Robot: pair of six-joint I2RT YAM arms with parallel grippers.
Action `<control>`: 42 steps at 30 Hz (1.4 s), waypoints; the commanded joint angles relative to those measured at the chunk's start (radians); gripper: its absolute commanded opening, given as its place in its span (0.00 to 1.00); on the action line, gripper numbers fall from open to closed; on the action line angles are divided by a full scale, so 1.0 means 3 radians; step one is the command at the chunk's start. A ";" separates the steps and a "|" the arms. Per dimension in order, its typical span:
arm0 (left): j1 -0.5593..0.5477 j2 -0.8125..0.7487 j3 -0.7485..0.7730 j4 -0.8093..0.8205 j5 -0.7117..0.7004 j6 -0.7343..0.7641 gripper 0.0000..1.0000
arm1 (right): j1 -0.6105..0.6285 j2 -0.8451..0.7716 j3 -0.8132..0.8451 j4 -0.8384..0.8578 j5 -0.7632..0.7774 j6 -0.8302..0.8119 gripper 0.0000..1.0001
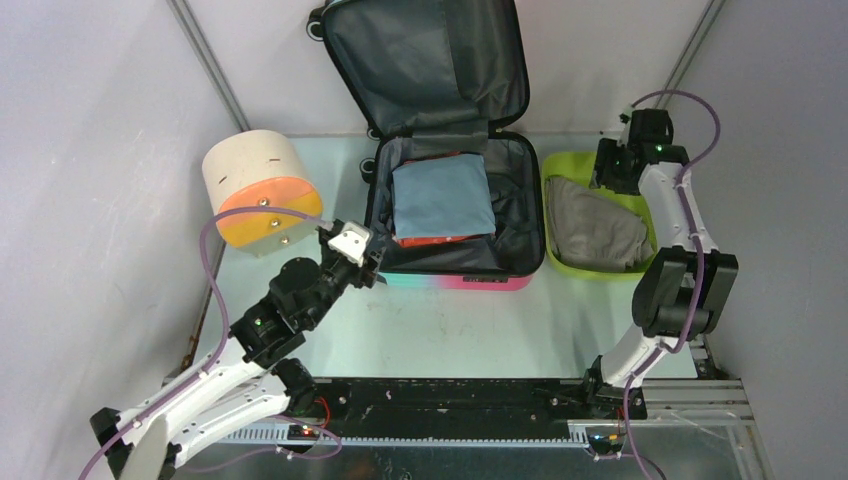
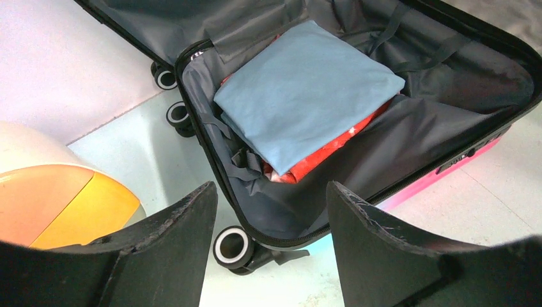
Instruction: Open, take out, and arrange the luggage
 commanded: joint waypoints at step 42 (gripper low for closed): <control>-0.0014 0.0050 -0.0008 0.0115 -0.0022 0.0118 0.71 | -0.0412 0.1845 0.1386 -0.0477 -0.0747 -0.1066 0.68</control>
